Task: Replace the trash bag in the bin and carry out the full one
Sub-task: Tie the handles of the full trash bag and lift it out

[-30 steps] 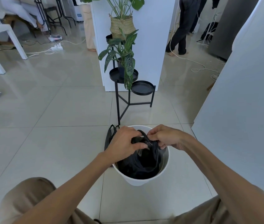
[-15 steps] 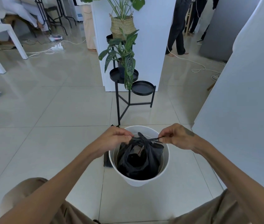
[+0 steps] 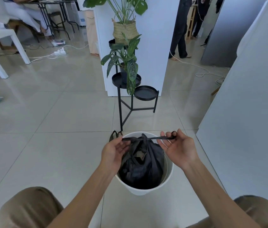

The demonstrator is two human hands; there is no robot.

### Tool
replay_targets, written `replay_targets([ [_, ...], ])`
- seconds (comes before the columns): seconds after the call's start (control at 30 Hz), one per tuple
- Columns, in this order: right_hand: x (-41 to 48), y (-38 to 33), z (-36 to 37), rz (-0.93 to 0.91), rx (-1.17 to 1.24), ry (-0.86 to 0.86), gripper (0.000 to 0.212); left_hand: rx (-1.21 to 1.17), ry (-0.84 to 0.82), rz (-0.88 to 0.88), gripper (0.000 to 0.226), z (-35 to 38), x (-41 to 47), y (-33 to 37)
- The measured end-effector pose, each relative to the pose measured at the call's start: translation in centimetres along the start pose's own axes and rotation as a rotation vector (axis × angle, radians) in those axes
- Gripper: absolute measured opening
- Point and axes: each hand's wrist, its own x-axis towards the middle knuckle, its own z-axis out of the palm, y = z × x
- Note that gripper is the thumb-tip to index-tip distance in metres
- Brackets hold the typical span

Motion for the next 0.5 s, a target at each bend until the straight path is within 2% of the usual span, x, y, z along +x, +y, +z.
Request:
replay_targets([
  [0.1, 0.6, 0.1, 0.2, -0.065, 0.135, 0.047, 0.039, -0.232, -0.058, -0.024, 0.035, 0.6, 0.0, 0.2],
  [0.23, 2.0, -0.9, -0.2, -0.088, 0.088, 0.081, 0.038, -0.469, -0.114, -0.035, 0.036, 0.8, 0.3, 1.1],
  [0.5, 2.9, -4.4, -3.6, -0.163, -0.23, 0.19, 0.035, -0.082, 0.056, 0.076, 0.037, -2.0, 2.6, 5.3],
])
